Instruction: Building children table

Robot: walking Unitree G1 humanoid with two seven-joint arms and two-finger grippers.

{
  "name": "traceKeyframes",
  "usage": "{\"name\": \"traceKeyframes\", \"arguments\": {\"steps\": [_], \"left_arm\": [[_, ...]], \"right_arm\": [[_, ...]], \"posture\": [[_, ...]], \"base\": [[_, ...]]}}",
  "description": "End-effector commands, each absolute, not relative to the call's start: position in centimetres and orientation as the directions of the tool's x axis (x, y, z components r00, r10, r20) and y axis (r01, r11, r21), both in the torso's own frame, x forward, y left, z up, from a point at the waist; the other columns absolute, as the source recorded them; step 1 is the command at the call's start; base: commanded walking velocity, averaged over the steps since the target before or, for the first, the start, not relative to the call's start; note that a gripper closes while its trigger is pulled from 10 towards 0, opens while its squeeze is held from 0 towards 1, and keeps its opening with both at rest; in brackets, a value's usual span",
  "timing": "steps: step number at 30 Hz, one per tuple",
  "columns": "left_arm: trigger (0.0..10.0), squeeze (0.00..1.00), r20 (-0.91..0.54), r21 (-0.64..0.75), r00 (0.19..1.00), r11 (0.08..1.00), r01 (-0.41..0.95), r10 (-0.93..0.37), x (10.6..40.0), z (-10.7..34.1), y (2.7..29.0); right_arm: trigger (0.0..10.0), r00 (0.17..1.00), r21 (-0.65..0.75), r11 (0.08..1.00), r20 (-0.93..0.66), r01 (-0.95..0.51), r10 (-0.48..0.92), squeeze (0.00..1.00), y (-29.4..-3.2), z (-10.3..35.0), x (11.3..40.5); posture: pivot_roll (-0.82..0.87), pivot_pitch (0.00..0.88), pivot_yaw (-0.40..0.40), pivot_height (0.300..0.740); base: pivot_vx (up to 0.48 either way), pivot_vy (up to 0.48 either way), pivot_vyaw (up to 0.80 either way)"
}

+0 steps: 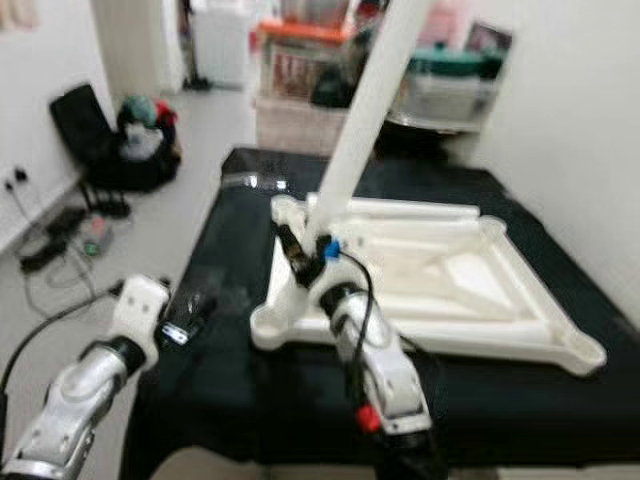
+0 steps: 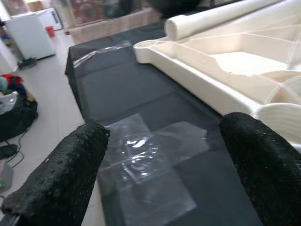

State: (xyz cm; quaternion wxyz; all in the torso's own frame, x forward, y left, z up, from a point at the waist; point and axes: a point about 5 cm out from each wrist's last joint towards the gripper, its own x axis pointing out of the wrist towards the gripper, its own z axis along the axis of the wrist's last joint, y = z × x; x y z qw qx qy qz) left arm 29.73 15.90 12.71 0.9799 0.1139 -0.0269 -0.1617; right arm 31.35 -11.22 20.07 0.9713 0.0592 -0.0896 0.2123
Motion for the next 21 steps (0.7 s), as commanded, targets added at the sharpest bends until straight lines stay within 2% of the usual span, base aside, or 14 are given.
{"name": "traceKeyframes", "arguments": {"steps": [1, 7, 12, 21], "left_arm": [[10.0, 0.00, -0.008, 0.234, 0.948, 0.921, 0.311, -0.318, 29.7, 12.2, 16.0], [10.0, 0.00, -0.010, 0.237, 0.954, 0.926, 0.294, -0.300, 29.8, 12.2, 16.1], [10.0, 0.00, 0.000, 0.192, 0.961, 0.943, 0.271, -0.276, 29.8, 12.3, 16.3], [10.0, 0.00, 0.022, 0.172, 0.963, 0.950, 0.262, -0.269, 30.3, 12.8, 16.6]], "right_arm": [[10.0, 0.875, 0.062, 0.889, 0.218, -0.454, 0.432, 0.00, -11.3, 20.5, 31.1], [10.0, 0.878, 0.038, 0.894, 0.215, -0.445, 0.428, 0.00, -11.9, 20.6, 31.7], [10.0, 0.873, 0.051, 0.888, 0.216, -0.458, 0.438, 0.00, -10.9, 20.5, 31.7], [10.0, 0.862, 0.012, 0.881, 0.216, -0.472, 0.459, 0.00, -10.1, 20.3, 31.3]], "posture": [[0.08, 0.000, -0.058, 0.740], [0.09, 0.000, -0.062, 0.740], [0.10, 0.000, -0.068, 0.740], [0.09, 0.000, -0.063, 0.740]], "base": [[0.000, 0.000, 0.00], [0.000, 0.000, 0.00], [0.000, 0.000, 0.00], [0.326, 0.000, 0.00]]}}
